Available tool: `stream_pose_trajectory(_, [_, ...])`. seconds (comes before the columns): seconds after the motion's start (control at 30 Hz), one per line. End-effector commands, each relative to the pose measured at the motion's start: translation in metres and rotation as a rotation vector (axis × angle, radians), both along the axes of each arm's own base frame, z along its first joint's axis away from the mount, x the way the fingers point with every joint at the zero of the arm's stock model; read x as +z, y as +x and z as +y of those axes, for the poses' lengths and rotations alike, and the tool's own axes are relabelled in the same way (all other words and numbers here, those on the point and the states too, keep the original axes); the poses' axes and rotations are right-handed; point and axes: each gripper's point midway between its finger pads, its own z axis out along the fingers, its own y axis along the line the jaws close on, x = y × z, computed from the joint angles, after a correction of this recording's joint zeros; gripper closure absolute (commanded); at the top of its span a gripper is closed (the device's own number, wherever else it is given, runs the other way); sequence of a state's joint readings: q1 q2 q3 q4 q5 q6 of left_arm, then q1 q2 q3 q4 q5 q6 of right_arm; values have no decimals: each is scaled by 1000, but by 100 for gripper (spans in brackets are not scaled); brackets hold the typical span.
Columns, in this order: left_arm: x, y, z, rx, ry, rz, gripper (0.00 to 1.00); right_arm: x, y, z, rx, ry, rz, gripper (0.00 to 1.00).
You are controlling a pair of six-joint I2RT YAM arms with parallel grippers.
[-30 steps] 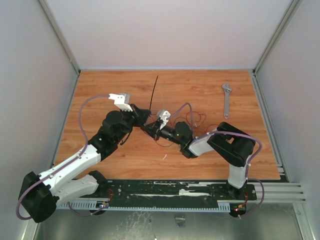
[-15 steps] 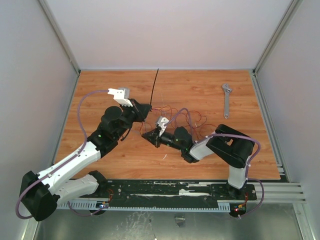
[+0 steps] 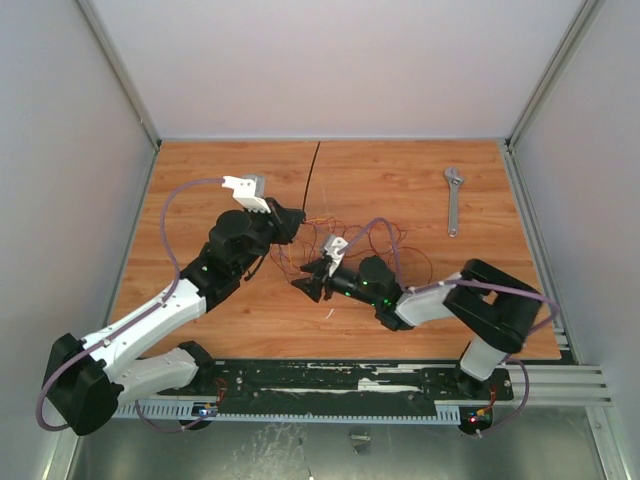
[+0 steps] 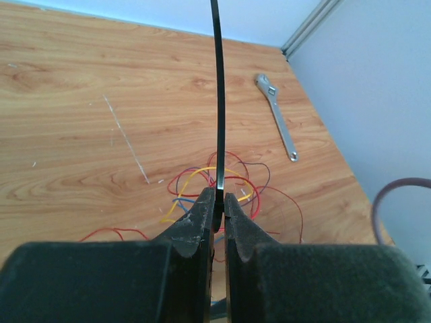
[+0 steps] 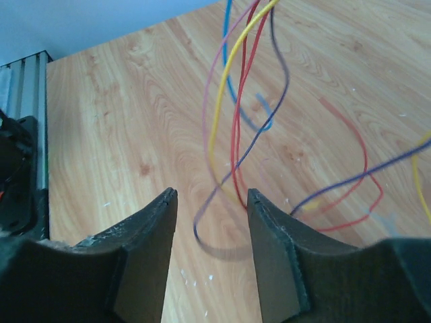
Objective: Zip-tie the wires
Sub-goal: Adjust the cable at the center of the board.
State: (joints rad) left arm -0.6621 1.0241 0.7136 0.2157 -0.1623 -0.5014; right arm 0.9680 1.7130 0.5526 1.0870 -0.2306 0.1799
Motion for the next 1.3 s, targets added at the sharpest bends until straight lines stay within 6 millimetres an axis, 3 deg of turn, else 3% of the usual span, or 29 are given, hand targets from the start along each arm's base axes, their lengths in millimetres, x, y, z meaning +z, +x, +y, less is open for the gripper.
stream_pose_trajectory(0.0, [22,7,3,22,-22,-58,100,5,-13,-26,-35,-31,17,50])
stream_pose_trajectory(0.17, [17,9,3,26,-18,-50,100,4,-21,-63,-110,-94,24,44])
stream_pose_trajectory(0.33, [16,9,4,26,-15,-49,100,2,-13,-105,-242,-179,16,36])
stream_pose_trajectory(0.67, [15,0,5,-2,-14,-54,100,77,28,-156,-381,-96,-97,35])
stream_pose_trajectory(0.77, [9,-1,5,-7,-5,-41,100,88,41,-164,-393,-90,-100,35])
stream_pose_trajectory(0.8, [18,-5,8,-9,-20,-61,100,89,45,-166,-399,-94,-103,36])
stream_pose_trajectory(0.93, [18,-9,7,-26,-11,-64,100,90,56,-170,-401,-119,-123,36])
stream_pose_trajectory(1.27, [13,-14,9,-44,14,-64,100,105,57,-160,-318,-97,-227,39])
